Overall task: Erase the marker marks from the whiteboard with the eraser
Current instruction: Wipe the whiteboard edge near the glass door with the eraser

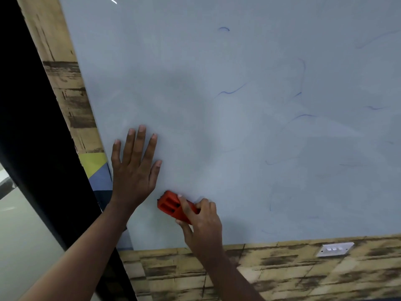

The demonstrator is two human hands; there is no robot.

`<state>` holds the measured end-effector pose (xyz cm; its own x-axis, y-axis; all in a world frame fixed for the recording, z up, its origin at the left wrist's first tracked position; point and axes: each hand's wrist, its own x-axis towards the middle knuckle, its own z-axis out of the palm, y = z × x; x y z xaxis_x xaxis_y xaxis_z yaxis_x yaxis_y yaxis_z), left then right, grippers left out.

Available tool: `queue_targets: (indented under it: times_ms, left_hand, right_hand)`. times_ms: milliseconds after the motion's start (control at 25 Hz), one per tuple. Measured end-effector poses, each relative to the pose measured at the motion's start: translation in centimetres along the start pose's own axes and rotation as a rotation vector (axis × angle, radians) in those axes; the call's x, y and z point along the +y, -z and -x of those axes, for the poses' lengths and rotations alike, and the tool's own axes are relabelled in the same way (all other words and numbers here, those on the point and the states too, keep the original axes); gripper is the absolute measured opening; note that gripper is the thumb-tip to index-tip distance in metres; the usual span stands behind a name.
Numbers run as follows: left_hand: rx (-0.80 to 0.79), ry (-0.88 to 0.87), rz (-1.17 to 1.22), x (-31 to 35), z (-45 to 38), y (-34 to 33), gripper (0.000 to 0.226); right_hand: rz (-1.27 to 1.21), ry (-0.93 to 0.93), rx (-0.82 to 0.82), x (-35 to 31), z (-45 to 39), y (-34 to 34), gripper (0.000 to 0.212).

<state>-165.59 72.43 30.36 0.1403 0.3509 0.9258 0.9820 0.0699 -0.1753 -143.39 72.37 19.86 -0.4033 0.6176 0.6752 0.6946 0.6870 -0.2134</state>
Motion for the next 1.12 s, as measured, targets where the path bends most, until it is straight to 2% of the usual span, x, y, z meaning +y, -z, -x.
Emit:
queue_targets:
  times_ms: [160,320,400,560,720,800,1000,1120]
  left_hand:
    - [0.057,-0.015,-0.030,-0.4,0.1,-1.1,0.067]
    - [0.092,-0.027,-0.024,-0.3,0.2,-1.6,0.067]
    - [0.095,-0.033,-0.028,-0.5,0.2,-1.6,0.067]
    - [0.096,-0.036,-0.033,-0.4,0.3,-1.7,0.068]
    - [0.084,-0.027,-0.036,-0.4,0.2,-1.6,0.068]
    - [0.077,-0.015,-0.019,0.1,0.1,-1.1,0.068]
    - [0.163,0.151,0.060,1.4,-2.9,1.3,0.055]
    - [0.216,0.180,0.064,0.0,-8.8,3.1,0.057]
  right_hand:
    - [0.013,0.045,0.008,0.9,-1.0,1.5,0.075]
    - [-0.038,0.023,0.152,2.2,-4.8,6.1,0.074]
    - [-0.077,-0.084,0.250,3.6,-6.2,8.8,0.074]
    - [-0.312,-0.438,0.505,7.2,-7.8,13.5,0.081]
    - [-0.503,-0.555,0.584,6.9,-9.1,15.1,0.082]
    - [-0.411,-0.475,0.533,5.3,-9.3,14.3,0.078]
    - [0.019,-0.046,0.257,1.3,-8.8,10.0,0.077]
    - [0.105,0.062,0.236,1.0,-8.8,9.1,0.077]
